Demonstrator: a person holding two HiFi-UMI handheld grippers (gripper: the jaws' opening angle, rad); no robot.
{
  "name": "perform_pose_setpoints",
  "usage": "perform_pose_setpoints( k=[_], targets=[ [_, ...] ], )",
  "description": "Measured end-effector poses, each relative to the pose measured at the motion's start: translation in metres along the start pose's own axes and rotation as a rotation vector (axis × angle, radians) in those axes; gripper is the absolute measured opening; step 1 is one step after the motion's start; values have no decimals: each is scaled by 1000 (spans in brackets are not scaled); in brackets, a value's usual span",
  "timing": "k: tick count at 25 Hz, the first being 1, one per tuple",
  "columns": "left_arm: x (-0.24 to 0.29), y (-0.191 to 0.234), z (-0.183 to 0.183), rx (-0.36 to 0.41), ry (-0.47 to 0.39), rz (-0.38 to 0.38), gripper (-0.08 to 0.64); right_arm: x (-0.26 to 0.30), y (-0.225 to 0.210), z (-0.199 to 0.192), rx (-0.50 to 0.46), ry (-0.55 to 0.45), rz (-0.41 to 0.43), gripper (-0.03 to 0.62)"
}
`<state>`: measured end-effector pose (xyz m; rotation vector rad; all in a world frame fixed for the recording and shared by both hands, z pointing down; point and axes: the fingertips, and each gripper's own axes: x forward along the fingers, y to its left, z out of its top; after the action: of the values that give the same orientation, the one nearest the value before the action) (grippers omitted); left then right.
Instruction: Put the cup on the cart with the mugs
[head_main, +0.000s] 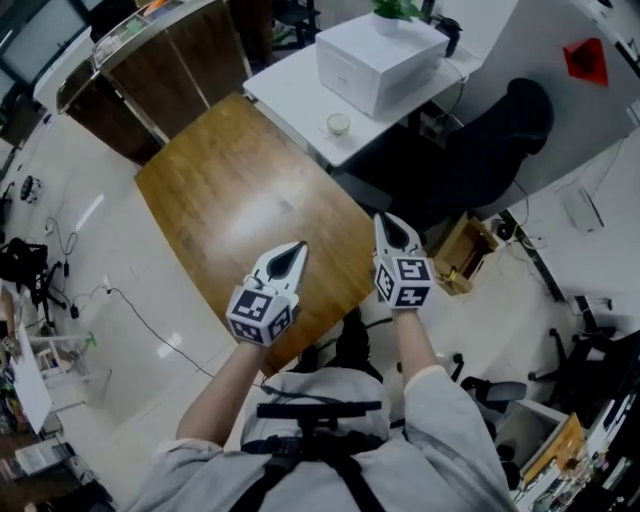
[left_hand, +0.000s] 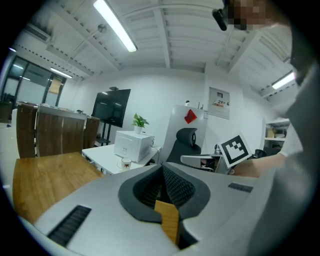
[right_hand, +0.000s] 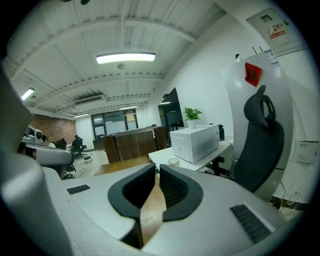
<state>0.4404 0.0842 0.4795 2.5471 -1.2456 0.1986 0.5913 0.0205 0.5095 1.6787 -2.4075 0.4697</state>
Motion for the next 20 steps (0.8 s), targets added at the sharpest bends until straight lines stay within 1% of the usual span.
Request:
perform_pose_setpoints(
  k=[2, 3, 5, 8, 10, 12, 15, 16, 20],
  targets=[
    [21, 11, -2, 0, 19, 31, 4, 32, -9, 3, -10, 22, 33, 100],
    [31, 18, -3, 7, 23, 43, 5, 48, -14, 2, -22, 33, 50, 126],
    [52, 31, -6, 7, 24, 65, 5, 79, -25, -4, -54, 59, 83, 157],
    [82, 50, -8, -2, 40, 103, 4, 122, -37, -12, -67, 94, 139, 226],
    [101, 63, -10, -3, 48, 111, 5, 150, -43, -13, -77, 105, 162, 276],
    [119, 76, -13, -2, 58, 119, 4, 177, -50, -13, -95, 109, 176, 325],
    [141, 94, -16, -1, 75, 136, 5, 217, -60, -16, -107, 117, 175, 368],
    [149, 98, -18, 0, 80, 139, 5, 231, -65, -18, -116, 120, 172, 399],
    [180, 115, -26, 18, 91, 133, 5, 279, -75, -28, -119, 149, 180, 465]
  ],
)
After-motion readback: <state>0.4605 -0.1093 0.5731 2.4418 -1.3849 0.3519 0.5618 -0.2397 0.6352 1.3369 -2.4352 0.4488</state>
